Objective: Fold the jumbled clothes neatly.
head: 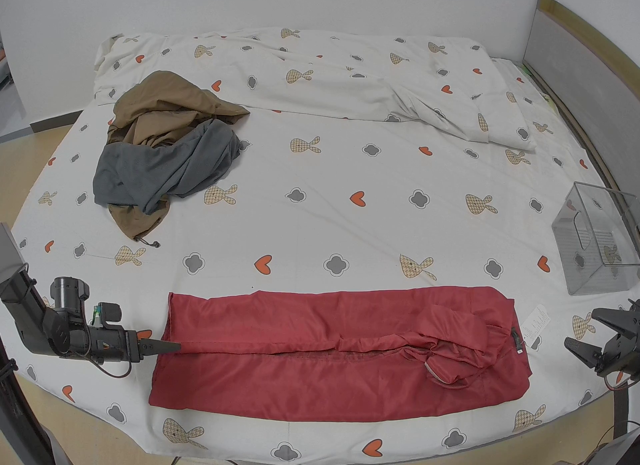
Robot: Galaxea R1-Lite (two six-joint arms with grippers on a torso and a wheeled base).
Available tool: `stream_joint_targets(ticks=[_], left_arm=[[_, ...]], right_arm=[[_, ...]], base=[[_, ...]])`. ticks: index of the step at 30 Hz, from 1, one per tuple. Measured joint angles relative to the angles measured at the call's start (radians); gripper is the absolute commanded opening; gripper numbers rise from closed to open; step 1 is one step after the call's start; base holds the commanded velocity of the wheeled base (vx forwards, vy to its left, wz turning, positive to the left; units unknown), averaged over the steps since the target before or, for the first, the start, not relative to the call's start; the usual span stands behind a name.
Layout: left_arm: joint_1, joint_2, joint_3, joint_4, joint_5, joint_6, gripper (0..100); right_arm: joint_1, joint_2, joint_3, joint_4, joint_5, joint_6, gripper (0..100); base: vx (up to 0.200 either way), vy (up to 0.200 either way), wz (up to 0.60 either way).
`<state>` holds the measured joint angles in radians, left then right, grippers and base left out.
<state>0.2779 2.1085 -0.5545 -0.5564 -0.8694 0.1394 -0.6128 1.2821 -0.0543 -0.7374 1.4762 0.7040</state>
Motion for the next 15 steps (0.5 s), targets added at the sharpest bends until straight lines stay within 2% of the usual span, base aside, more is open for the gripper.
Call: stream_joint_targets(ticks=[5,15], left_arm=[[-0.007,0.028,0.005,-0.094,0.018,-0.017,100],[-0.007,0.070,-0.006,-0.113,0.054,-0.021,100]], right_arm=[[-0.011,-0.003,0.002,0.000,0.001,0.000,100],[-0.013,-0.019,0.011,-0.001,0.004,0.000,100]], base=[[0.000,0.000,0.00],[0.000,0.000,0.00]])
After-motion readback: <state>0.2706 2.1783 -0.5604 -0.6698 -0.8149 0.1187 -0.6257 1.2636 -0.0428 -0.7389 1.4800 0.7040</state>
